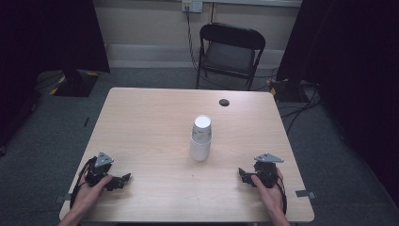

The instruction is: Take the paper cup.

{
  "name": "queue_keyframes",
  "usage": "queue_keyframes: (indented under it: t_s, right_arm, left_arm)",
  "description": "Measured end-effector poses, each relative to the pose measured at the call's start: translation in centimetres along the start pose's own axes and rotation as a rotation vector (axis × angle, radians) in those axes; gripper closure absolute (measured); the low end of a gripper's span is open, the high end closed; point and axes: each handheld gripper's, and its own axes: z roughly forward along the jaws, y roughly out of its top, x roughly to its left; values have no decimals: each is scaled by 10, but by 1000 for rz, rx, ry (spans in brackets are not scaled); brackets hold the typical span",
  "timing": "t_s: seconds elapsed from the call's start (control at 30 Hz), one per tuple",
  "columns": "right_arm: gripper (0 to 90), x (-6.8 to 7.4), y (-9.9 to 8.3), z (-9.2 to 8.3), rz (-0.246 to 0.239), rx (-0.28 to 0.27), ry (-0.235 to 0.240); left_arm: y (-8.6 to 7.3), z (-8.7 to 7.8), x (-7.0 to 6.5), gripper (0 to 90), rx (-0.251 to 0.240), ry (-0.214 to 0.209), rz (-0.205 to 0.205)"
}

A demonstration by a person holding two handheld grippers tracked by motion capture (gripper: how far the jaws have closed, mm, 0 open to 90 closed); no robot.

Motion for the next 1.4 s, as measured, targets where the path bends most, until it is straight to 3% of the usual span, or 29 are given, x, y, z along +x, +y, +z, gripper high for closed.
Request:
queue_keyframes:
  t_s: [0.2, 0.4, 0.47, 0.5, 0.57, 0.67, 0.77, 1.0, 1.13, 1.4]
  right_arm:
    - [137, 1, 0, -1, 7, 2, -3]
    - [153, 6, 3, -4, -13, -25, 32]
    - [159, 9, 5, -8, -12, -50, 59]
    - [169, 11, 7, -12, 2, -74, 107]
    - [187, 15, 8, -15, -8, -90, 142]
    - [188, 20, 11, -17, -42, -86, 167]
    - [188, 24, 13, -18, -45, -88, 178]
    - [218, 41, 32, -24, -97, -140, 229]
    - [218, 45, 37, -26, -117, -151, 241]
    - [161, 48, 59, -36, -146, -165, 312]
  left_arm:
    - [0, 1, -1, 0, -3, 3, -5]
    - [0, 1, -1, 0, -3, 3, -5]
    - [0, 1, -1, 0, -3, 3, -5]
    - [0, 1, -1, 0, -3, 3, -5]
    - [0, 1, -1, 0, -3, 3, -5]
    - [1, 1, 0, 0, -3, -1, -3]
    - [1, 1, 0, 0, -3, -1, -3]
    - [1, 1, -1, 0, -4, 2, -1]
    - [1, 1, -1, 0, -4, 1, -1]
    - [1, 1, -1, 0, -2, 2, 0]
